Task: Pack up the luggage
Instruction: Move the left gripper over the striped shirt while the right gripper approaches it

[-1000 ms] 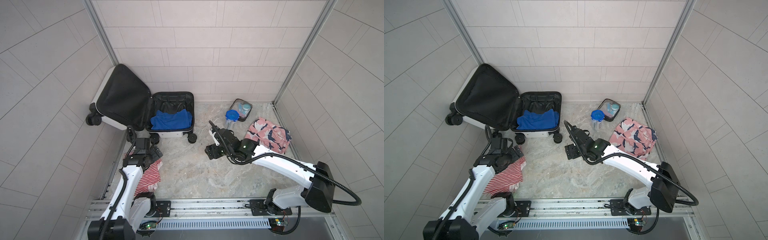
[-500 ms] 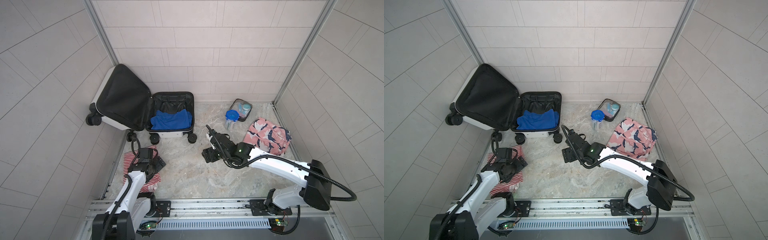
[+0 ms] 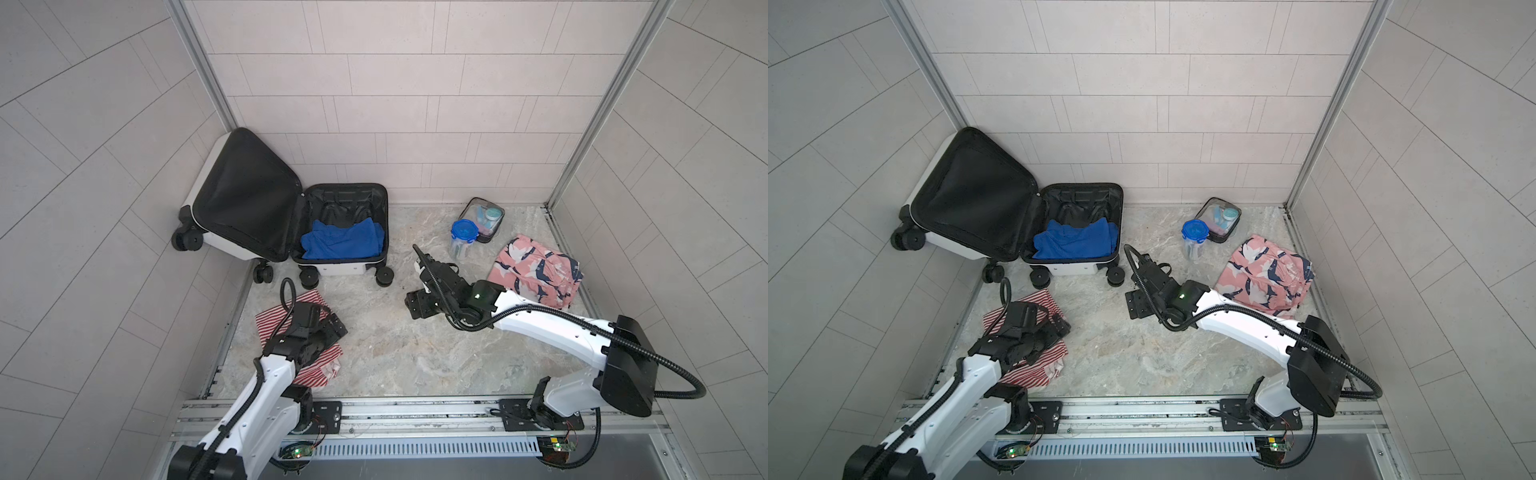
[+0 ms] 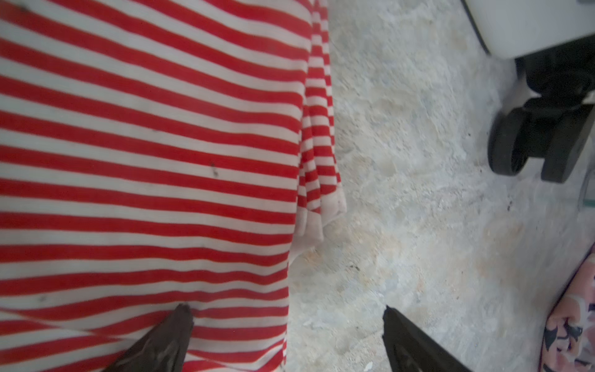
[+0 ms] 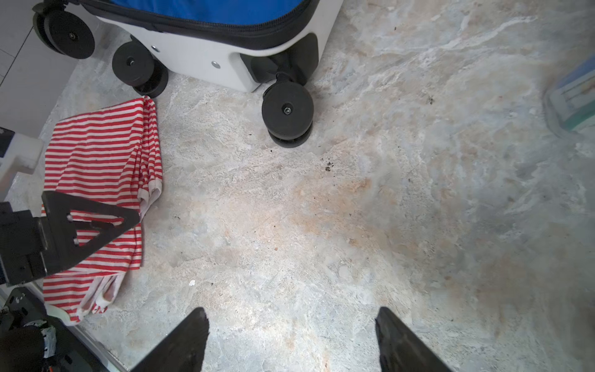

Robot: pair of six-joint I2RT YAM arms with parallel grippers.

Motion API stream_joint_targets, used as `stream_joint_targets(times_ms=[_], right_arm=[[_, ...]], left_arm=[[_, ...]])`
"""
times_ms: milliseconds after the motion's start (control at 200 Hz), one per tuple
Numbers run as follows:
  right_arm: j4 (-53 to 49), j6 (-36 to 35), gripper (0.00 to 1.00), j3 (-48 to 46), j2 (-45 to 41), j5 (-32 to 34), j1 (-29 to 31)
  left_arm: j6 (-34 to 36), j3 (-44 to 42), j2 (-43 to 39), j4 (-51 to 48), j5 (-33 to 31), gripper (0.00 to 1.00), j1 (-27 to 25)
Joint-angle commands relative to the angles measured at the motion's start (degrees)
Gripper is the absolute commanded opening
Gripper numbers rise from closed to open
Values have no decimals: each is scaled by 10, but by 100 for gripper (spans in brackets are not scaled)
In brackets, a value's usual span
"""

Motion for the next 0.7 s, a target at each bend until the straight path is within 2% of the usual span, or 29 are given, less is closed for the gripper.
stream_joint_targets(times_ms=[0,190,315,530,695], right_arm=[[-5,0,83,5,-4,14,-8],[-4,0,83,-17,-24,3,-36],[-11,1,84,-35,-45,-3,-61],[-21,1,84,-72,-90,-30,-118],[-30,2,86,-95,-121,-50,-155]], left_arm=[[-58,-7,38,11,6,98,-63],[-109,38,134,86,-31,98,-203],[-125,77,203,136,-45,98,-276],[-137,145,320,219,-44,99,-356],[-126,203,381,244,-49,99,-404]])
